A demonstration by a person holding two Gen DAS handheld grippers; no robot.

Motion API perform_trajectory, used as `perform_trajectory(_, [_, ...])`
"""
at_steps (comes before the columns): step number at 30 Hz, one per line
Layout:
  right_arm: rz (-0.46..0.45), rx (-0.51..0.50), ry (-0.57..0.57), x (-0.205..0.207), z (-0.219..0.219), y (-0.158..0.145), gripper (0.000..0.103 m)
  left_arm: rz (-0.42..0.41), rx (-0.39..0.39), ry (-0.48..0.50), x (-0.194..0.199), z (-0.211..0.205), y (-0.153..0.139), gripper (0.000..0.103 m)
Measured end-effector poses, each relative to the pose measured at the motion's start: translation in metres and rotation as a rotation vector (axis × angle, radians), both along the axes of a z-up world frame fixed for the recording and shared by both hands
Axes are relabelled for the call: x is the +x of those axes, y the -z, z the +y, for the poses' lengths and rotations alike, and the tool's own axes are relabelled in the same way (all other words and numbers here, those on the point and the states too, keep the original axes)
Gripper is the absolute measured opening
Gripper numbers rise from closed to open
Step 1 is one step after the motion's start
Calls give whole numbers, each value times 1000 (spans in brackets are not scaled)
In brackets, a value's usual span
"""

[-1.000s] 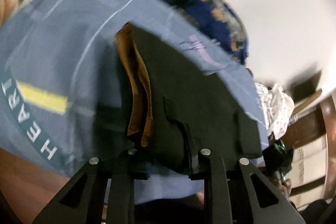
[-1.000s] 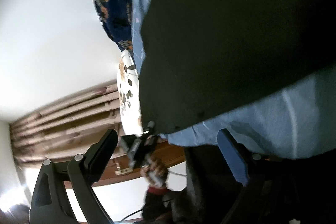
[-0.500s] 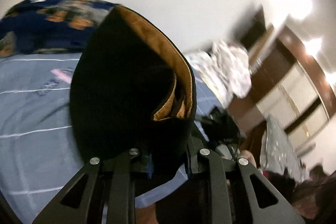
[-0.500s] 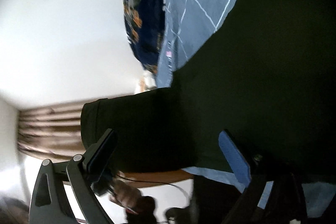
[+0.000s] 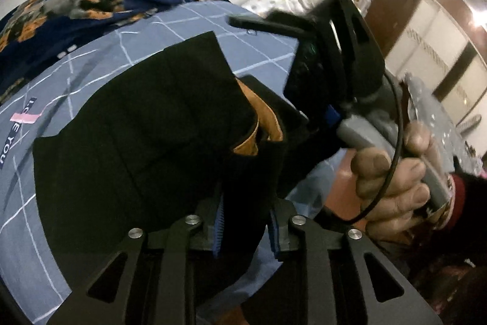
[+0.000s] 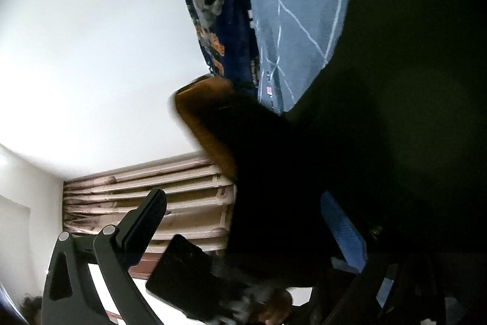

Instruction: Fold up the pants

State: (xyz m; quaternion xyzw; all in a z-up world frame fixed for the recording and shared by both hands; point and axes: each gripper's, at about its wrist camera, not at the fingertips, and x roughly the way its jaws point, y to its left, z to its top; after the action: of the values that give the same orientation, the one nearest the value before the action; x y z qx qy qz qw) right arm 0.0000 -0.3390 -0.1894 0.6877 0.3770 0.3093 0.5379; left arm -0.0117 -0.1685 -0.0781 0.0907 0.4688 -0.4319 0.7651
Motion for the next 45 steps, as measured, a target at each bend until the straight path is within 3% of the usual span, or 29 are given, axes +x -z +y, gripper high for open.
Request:
perform_trajectory(3, [3, -19, -18, 1, 1, 0, 101, 18, -27, 19, -3, 1, -6, 39])
perform_trajectory(5, [10, -33, -29, 1, 1, 0, 101, 13, -49, 9, -1, 7, -13, 57])
perform_trajectory(9, [15, -90, -50, 3, 3, -4, 100, -15, -117, -81, 5, 42, -35, 63])
perform_trajectory(12, [29, -205, -96, 4, 8, -10, 92, -17, -139, -181, 16, 77, -43, 68])
perform_trajectory(14, [36, -272, -111, 4, 11, -14, 80, 3, -150, -278, 25, 109, -41, 69])
perform_trajectory(16, [49, -363, -137, 4, 12, -17, 41, 29, -148, -345, 32, 131, -33, 69])
perform_trajectory(19, [53, -426, -149, 2, 9, -21, 20, 56, -125, -455, 39, 164, -19, 69])
perform_trajectory(23, [-2, -482, -119, -1, -8, -44, 19, 93, -113, -522, 45, 183, -5, 69])
perform_trajectory(27, [-5, -508, -60, -9, -40, -51, 18, 128, -124, -505, 45, 178, 1, 69])
perform_trajectory(31, [33, -482, 1, -18, -75, -35, 18, 108, -72, -441, 45, 154, 2, 70])
perform_trajectory(37, [93, -415, 34, -34, -93, 0, 18, 104, -25, -364, 45, 124, 5, 70])
perform_trajectory(45, [106, -385, 37, -37, -98, 9, 24, 127, -14, -337, 50, 108, 15, 71])
